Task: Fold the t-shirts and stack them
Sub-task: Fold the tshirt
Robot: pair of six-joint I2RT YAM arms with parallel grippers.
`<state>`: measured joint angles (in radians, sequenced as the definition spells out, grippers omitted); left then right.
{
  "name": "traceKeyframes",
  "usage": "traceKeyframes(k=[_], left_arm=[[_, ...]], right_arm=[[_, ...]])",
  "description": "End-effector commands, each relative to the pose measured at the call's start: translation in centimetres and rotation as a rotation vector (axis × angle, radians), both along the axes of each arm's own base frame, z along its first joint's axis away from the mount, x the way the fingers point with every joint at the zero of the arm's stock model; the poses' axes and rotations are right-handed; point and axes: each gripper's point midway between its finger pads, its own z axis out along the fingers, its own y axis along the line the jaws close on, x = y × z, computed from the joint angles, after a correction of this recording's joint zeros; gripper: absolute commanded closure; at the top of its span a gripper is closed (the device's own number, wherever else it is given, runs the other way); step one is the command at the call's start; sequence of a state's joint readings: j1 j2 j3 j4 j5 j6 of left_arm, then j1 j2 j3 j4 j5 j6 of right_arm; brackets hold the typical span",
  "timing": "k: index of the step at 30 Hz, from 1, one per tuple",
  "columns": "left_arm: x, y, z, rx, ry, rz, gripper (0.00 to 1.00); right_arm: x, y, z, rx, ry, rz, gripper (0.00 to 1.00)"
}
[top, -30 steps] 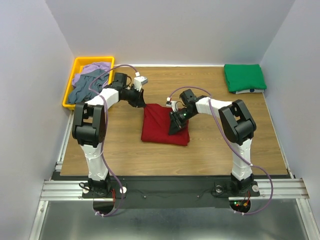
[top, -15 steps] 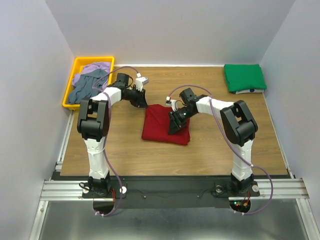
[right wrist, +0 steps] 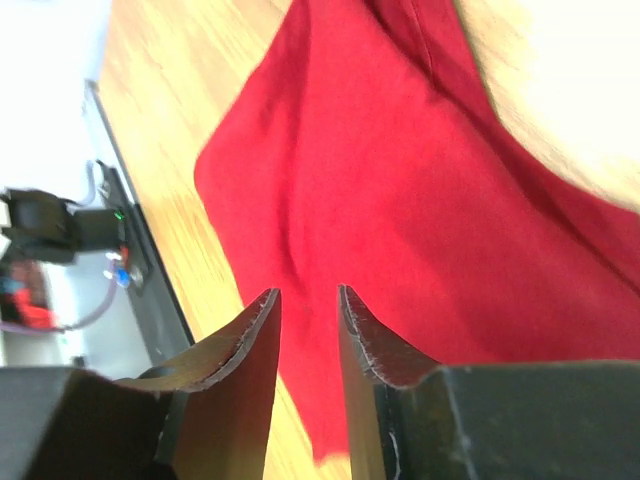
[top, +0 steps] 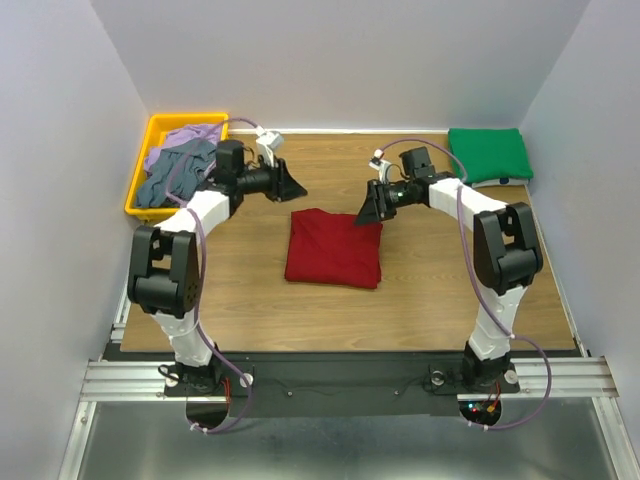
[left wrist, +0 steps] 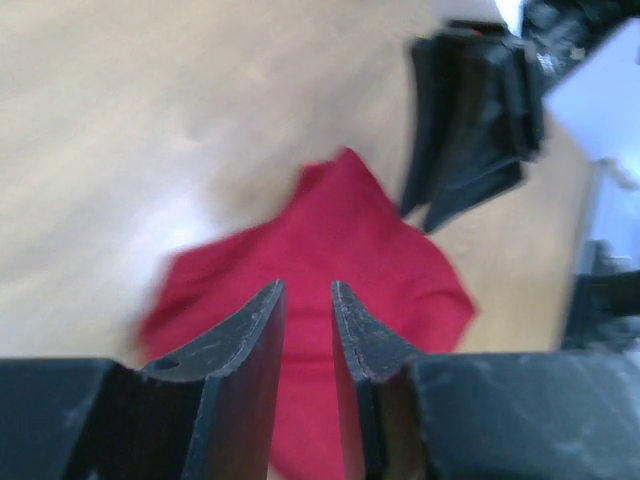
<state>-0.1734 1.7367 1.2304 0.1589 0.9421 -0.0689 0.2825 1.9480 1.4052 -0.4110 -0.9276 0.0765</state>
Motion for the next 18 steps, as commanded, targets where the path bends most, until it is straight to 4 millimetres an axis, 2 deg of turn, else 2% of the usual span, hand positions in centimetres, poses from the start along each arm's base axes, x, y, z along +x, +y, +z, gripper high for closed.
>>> traceKeyframes(k=[1,2,4,5,7,8,9,10,11,12,13,14,16,17,18], left_arm=[[-2.3,-4.2,-2.8,-0.188,0.231,-0.055,0.67],[-2.6,-4.8,-4.5,-0.2,0.276,-0.054,0.67],[-1.6,-5.2,-5.1,-0.231,0.292,-0.027,0.69],[-1.0,-5.4,-6.7,-0.227,0.315,-0.012,0.7],[0.1,-5.1,-8.4,-0.22,0.343,0.024,0.72],[0.6,-5.1,-9.9,-0.222,0.376,0.037,0.73],[1.7,-4.8,-10.3,-0.22,0.373,0.069,0.73],[2.7,-4.1,-10.9,-0.22,0.377,0.102,0.74],[3.3,-3.6,-12.4,-0.212,0.399,0.124,0.74],[4.5,-3.2,-12.4,-0.211,0.384,0.149,0.74],[5.5,-2.1,-12.6,-0.215,0.382,0.178,0.74],[5.7,-1.8,-12.8,-0.215,0.382,0.184,0.74],[6.1,-1.2,-11.3,-0.224,0.348,0.174,0.73],[6.1,-0.8,-10.5,-0.226,0.324,0.166,0.72],[5.4,-1.0,-7.9,-0.237,0.275,0.124,0.71]], right_arm=[[0.6,2.0,-1.8,0.079,0.094,-0.01,0.67],[1.0,1.8,-3.3,0.064,0.115,-0.028,0.68],[2.0,1.2,-4.7,0.063,0.135,-0.054,0.68],[3.0,0.4,-6.0,0.059,0.159,-0.082,0.68],[4.2,-0.5,-6.9,0.056,0.162,-0.109,0.69],[5.8,-1.4,-6.8,0.065,0.142,-0.133,0.69],[6.4,-1.8,-6.9,0.07,0.139,-0.139,0.69],[7.0,-2.3,-7.9,0.072,0.161,-0.153,0.69],[7.6,-2.5,-7.8,0.081,0.157,-0.157,0.69],[8.6,-2.5,-7.1,0.093,0.132,-0.155,0.69],[9.0,-2.7,-7.3,0.091,0.128,-0.161,0.69],[9.4,-2.8,-6.9,0.092,0.114,-0.164,0.69],[10.1,-3.0,-5.7,0.097,0.084,-0.172,0.69],[10.0,-2.8,-4.0,0.112,0.067,-0.168,0.68],[9.7,-2.8,-2.6,0.131,0.058,-0.159,0.67]])
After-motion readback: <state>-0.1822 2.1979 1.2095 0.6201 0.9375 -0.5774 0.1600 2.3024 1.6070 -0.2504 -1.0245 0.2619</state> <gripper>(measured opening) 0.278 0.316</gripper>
